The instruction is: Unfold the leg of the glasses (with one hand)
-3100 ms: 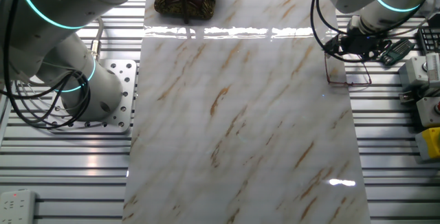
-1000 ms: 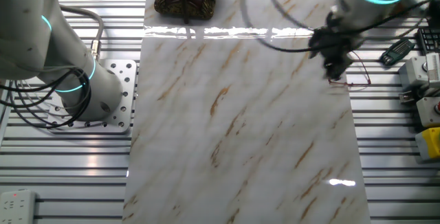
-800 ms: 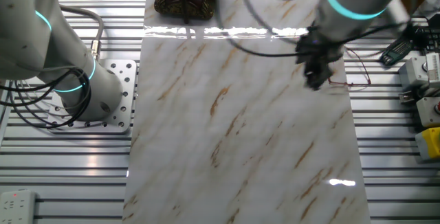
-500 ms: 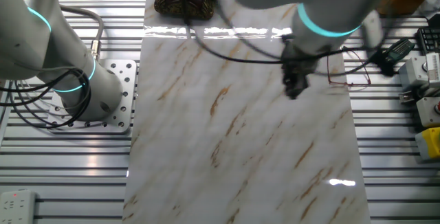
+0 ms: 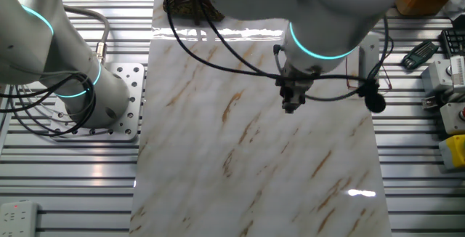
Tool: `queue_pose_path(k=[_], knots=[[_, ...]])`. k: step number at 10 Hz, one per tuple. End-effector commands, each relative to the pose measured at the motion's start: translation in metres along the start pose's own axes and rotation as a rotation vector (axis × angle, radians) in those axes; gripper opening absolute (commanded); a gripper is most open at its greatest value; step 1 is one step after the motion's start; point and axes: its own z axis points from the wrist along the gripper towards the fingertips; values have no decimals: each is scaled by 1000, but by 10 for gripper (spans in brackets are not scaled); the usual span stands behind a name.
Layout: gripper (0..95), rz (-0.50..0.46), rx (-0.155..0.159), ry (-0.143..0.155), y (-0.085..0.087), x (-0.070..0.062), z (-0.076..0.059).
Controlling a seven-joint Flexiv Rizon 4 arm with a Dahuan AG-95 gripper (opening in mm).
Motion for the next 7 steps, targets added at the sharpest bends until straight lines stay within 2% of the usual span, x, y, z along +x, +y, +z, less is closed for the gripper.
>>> queue_pose_path(k=[1,7], knots=[[570,-50,-16,6,1,-1,0],[570,-53,-38,1,1,-1,0]])
